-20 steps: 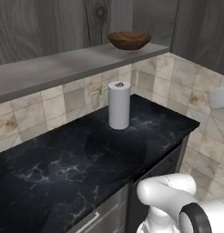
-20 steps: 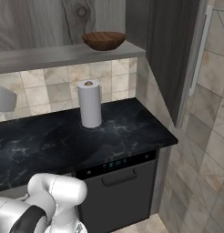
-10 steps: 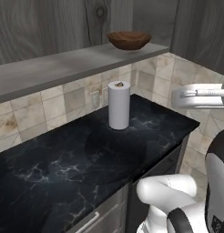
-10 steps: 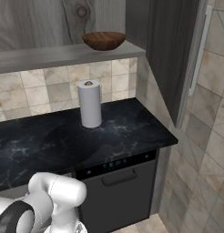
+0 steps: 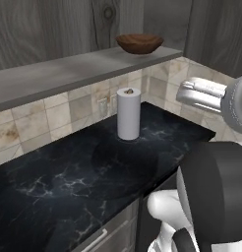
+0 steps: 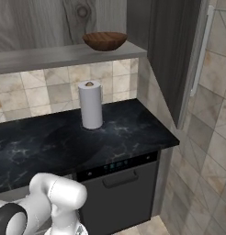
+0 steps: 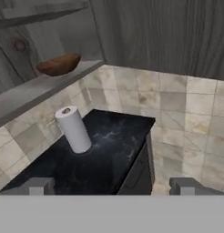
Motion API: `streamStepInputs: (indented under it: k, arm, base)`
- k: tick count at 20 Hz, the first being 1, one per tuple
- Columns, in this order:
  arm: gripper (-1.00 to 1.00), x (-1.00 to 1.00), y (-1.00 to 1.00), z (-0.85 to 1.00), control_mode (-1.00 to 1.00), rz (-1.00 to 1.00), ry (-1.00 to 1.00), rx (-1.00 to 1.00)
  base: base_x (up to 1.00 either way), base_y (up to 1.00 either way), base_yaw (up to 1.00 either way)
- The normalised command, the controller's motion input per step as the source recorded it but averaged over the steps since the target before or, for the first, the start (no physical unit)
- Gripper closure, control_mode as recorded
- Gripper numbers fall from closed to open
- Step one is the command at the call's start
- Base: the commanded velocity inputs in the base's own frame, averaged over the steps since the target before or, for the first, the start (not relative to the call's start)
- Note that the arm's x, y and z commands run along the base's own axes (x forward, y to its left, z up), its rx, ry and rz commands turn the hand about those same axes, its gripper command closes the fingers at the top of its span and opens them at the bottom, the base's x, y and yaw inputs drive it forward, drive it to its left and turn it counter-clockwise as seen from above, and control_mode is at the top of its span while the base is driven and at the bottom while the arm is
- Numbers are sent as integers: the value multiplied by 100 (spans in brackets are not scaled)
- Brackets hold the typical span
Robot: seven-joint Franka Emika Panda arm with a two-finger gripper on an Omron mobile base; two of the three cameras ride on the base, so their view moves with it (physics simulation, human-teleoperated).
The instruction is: Move the bowls from the cabinet to the plates on the dining table.
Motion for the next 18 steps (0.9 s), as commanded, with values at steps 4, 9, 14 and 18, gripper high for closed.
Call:
streamStepInputs:
  k: [4, 9, 14, 18]
  arm:
    - [-100, 0, -11, -3, -100, -15, -15, 29]
    - [-100, 5, 4, 0, -100, -21, -24, 21]
    - [-100, 13, 10, 2, -100, -30, -25, 15]
    - [-100, 29, 0, 0, -100, -16, -14, 22]
  base:
    - [0, 0, 0]
    - [0, 0, 0]
    - [0, 0, 0]
    - [0, 0, 0]
